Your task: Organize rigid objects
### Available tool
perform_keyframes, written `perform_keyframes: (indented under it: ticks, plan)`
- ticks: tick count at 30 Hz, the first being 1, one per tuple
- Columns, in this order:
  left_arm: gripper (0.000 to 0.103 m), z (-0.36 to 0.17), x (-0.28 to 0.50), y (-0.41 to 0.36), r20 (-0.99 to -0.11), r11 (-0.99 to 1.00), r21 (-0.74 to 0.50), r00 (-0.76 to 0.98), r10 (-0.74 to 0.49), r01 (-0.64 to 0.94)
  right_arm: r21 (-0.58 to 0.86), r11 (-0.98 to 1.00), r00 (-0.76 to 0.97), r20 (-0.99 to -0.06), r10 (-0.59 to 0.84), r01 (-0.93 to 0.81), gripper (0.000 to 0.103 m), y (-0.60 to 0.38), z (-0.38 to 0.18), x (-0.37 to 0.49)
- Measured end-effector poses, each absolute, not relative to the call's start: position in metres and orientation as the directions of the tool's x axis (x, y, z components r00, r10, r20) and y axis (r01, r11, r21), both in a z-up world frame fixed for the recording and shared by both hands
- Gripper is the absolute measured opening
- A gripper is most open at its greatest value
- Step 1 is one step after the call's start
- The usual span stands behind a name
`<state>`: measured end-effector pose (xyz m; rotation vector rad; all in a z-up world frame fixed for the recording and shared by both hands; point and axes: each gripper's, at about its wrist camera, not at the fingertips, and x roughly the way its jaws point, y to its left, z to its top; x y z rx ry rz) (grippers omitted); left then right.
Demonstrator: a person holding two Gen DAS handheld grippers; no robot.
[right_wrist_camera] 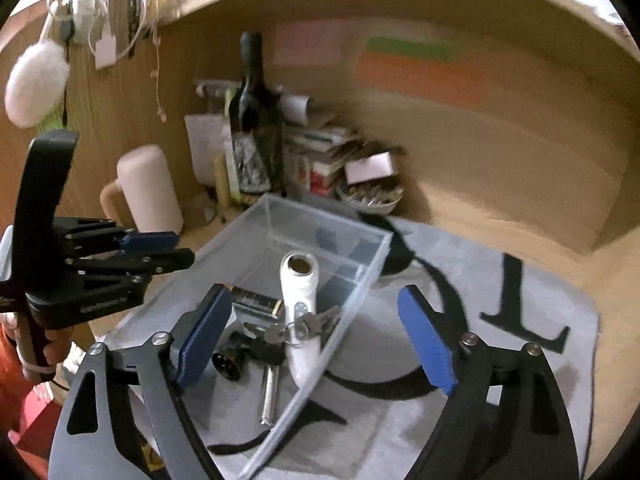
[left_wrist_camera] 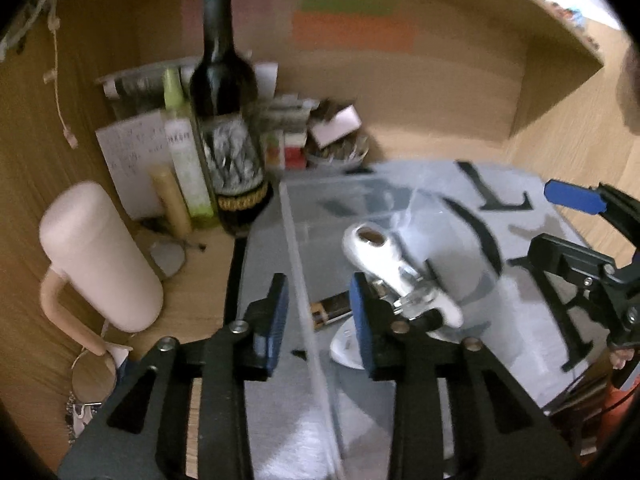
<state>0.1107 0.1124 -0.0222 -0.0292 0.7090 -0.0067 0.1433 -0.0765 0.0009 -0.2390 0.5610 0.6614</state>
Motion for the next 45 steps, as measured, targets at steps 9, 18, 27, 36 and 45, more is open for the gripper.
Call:
perform_keyframes:
  ticks: [9,18,27,36,45]
  plan:
    - [0.066,0.011,0.062,0.074,-0.486,1.0,0.009,0.874,-0.014,0.021,-0.025,0.83,0.75,-0.445,0.49,-0.557,0.103,-0.117,0.017,0.103]
    - [0.092,0.025,0.015,0.048,-0.325,1.0,0.021,0.946,0.001,0.006,-0.021,0.868,0.813,-0.363,0.455,-0.495,0.103,-0.146,0.019,0.061]
    - [0.097,0.023,-0.009,0.043,-0.288,1.0,-0.011,0.957,-0.022,0.02,-0.035,0.885,0.843,-0.324,0.429,-0.464,0.103,-0.156,0.015,0.031]
    - [0.098,0.022,-0.019,0.037,-0.245,1.0,0.018,0.969,-0.006,0.01,-0.031,0.889,0.849,-0.315,0.424,-0.456,0.103,-0.159,0.013,0.026]
    - [0.1,0.02,-0.019,0.034,-0.23,0.999,0.037,0.973,-0.003,0.012,-0.039,0.888,0.847,-0.321,0.423,-0.458,0.103,-0.158,0.012,0.028]
